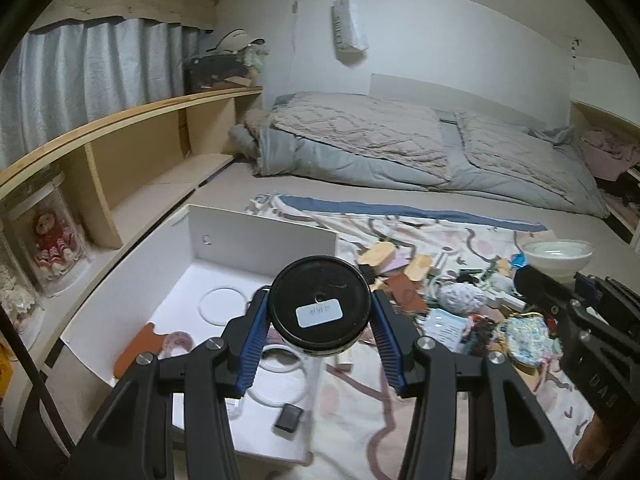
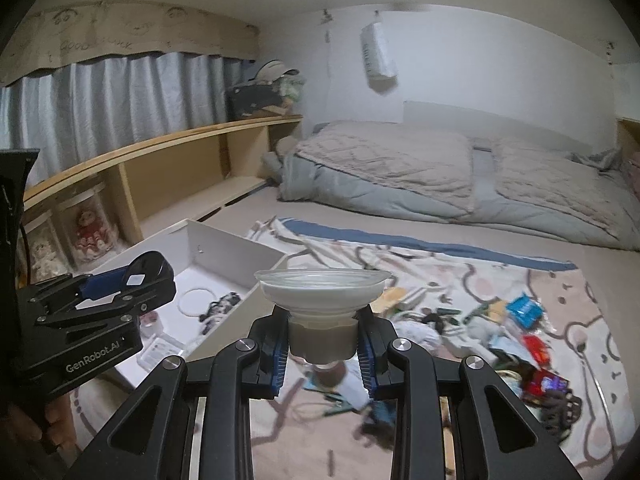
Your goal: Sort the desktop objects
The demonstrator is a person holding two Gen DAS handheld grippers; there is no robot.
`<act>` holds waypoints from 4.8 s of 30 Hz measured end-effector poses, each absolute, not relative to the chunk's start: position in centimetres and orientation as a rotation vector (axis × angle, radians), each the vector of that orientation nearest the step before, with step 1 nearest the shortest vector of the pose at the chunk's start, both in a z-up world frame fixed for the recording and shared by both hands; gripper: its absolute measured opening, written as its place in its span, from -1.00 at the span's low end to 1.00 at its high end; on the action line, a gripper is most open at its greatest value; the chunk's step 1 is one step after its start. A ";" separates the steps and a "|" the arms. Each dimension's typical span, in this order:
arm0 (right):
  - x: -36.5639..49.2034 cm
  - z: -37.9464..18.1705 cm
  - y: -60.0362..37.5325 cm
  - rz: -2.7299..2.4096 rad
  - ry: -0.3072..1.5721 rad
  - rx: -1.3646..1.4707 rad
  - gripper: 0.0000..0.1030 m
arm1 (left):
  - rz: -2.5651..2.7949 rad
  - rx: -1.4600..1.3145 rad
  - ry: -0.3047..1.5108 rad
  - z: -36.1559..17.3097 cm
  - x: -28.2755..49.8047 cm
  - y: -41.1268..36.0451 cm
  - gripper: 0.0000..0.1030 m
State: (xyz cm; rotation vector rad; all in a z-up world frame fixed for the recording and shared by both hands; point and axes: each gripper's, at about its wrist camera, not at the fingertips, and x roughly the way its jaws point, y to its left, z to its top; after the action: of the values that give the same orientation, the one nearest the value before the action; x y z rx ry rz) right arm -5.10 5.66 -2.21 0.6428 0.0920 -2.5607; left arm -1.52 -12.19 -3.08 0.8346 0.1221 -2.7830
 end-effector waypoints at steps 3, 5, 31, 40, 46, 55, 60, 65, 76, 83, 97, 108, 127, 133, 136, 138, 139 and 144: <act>-5.6 -2.4 3.9 -2.527 0.090 0.651 -0.41 | -2.762 0.840 0.144 -3.4 -1.8 -13.6 -0.03; -5.9 -2.6 2.9 -2.505 0.081 0.657 -0.41 | -2.748 0.838 0.154 -3.7 -1.7 -14.5 -0.03; -6.8 -3.8 -1.7 -2.409 0.113 0.678 -0.41 | -2.522 1.128 0.388 -9.3 -4.6 -23.7 -0.03; -6.2 -4.0 -3.0 -2.330 0.108 0.679 -0.41 | -2.488 1.151 0.340 -10.3 -5.2 -23.3 -0.03; -6.3 -4.9 -3.8 -2.302 0.110 0.694 -0.41 | -2.493 1.064 0.266 -9.2 -4.6 -23.1 0.32; -6.9 -5.8 -5.4 -2.282 0.116 0.729 -0.41 | -2.492 1.008 0.308 -8.3 -3.6 -23.8 0.32; -7.4 -6.2 -7.1 -2.255 0.123 0.756 -0.41 | -2.499 0.980 0.333 -7.8 -3.2 -24.3 0.42; -7.8 -6.7 -9.0 -2.213 0.138 0.798 -0.41 | -2.469 0.932 0.347 -7.1 -2.3 -25.4 0.43; -7.6 -9.6 -13.2 -2.085 0.247 0.951 -0.41 | -2.446 0.857 0.404 -5.6 -1.1 -26.6 0.43; -8.1 -11.4 -13.5 -2.030 0.238 1.090 -0.41 | -2.410 0.867 0.386 -5.6 -1.2 -27.0 0.43; -7.0 -10.0 -13.6 -2.050 0.279 1.035 0.46 | -2.409 0.865 0.405 -5.5 -1.0 -27.2 0.43; -6.3 -8.9 -12.9 -2.071 0.254 0.997 0.46 | -2.419 0.853 0.395 -4.7 -0.4 -26.9 0.43; -6.7 -6.6 -7.7 -2.334 0.168 0.926 1.00 | -2.465 0.815 0.316 -3.1 1.5 -24.7 0.99; -6.0 -6.2 -7.1 -2.359 0.172 0.906 1.00 | -2.470 0.823 0.328 -2.9 2.2 -24.5 0.99; -5.6 -5.9 -6.8 -2.370 0.177 0.897 1.00 | -2.481 0.819 0.328 -2.4 2.7 -24.1 0.99; -5.3 -5.6 -6.5 -2.379 0.182 0.887 1.00 | -2.486 0.808 0.315 -2.1 3.0 -23.8 0.99; -5.2 -5.5 -6.3 -2.383 0.182 0.884 1.00 | -2.488 0.802 0.308 -1.9 3.2 -23.7 0.99; -4.9 -4.7 -5.1 -2.416 0.160 0.869 1.00 | -2.508 0.792 0.323 -1.1 3.6 -23.1 0.99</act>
State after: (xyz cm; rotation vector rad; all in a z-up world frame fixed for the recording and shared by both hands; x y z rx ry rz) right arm -4.89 -5.07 -4.72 0.8688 0.1602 -2.4162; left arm 3.61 -23.09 -1.15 0.7917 0.3228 -2.5079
